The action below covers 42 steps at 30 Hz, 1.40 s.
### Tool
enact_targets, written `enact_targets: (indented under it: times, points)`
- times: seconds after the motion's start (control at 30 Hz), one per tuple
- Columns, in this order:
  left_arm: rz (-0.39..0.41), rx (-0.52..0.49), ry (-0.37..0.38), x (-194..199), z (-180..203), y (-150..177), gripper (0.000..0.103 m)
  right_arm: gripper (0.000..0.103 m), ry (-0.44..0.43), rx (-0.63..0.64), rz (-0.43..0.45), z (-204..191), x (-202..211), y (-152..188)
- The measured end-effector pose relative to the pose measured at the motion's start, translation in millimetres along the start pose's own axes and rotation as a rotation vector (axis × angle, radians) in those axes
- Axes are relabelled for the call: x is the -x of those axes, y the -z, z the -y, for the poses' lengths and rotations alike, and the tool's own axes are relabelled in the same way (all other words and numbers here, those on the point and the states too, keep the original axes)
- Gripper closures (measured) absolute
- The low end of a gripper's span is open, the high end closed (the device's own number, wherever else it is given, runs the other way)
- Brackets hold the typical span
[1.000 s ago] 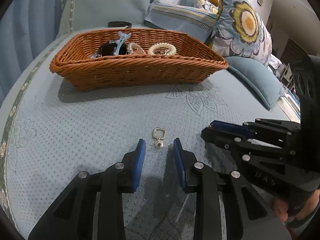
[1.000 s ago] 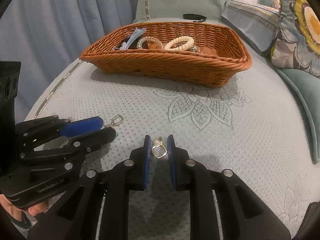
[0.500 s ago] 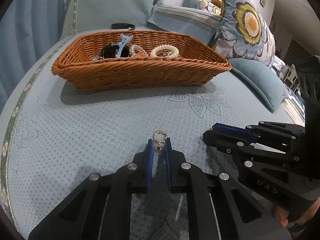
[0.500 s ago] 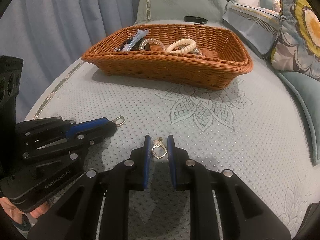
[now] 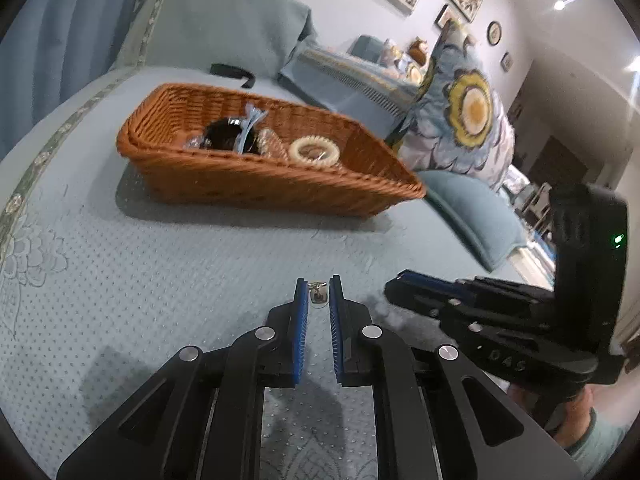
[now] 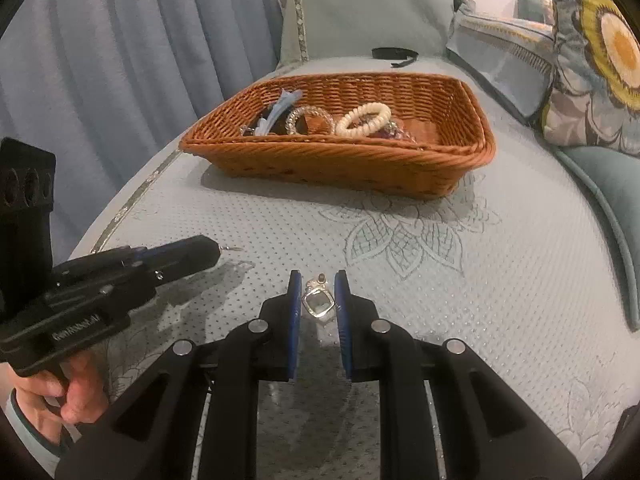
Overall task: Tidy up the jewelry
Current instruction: 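Carry both silver charms into the basket and open both tools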
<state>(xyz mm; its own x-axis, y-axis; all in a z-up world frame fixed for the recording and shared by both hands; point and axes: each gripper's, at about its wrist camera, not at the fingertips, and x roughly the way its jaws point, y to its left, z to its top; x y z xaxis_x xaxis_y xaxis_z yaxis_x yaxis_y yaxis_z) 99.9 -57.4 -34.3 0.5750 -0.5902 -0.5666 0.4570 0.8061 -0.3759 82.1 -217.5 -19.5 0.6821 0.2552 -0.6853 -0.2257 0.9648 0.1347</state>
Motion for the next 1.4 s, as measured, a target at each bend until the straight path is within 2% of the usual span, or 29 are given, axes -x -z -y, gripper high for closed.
enact_targets:
  times: [0.17,0.53,0.63,0.73,0.87,1.0,1.17,1.4]
  points:
    - [0.05,-0.001,0.034,11,3,-4,0.094,0.089,-0.008,-0.013,0.009,3,4,-1]
    - [0.11,-0.018,0.01,24,9,-14,0.094,0.089,-0.011,-0.039,0.086,12,26,-8]
    - [0.124,-0.02,0.018,26,12,-19,0.094,0.089,-0.063,-0.078,0.099,18,32,-13]
    - [0.129,-0.024,0.012,24,14,-30,0.094,0.089,-0.109,-0.145,0.115,29,37,-26]
    - [0.159,-0.048,0.009,23,19,-57,0.094,0.089,-0.085,-0.157,0.151,38,39,-53]
    - [0.188,-0.05,-0.01,11,20,-90,0.094,0.089,-0.07,-0.17,0.175,47,32,-98]
    - [0.195,-0.05,-0.063,-9,11,-109,0.094,0.089,-0.017,-0.112,0.182,44,15,-139]
    - [0.183,-0.097,-0.151,-39,3,-122,0.094,0.089,0.026,-0.042,0.128,35,-29,-160]
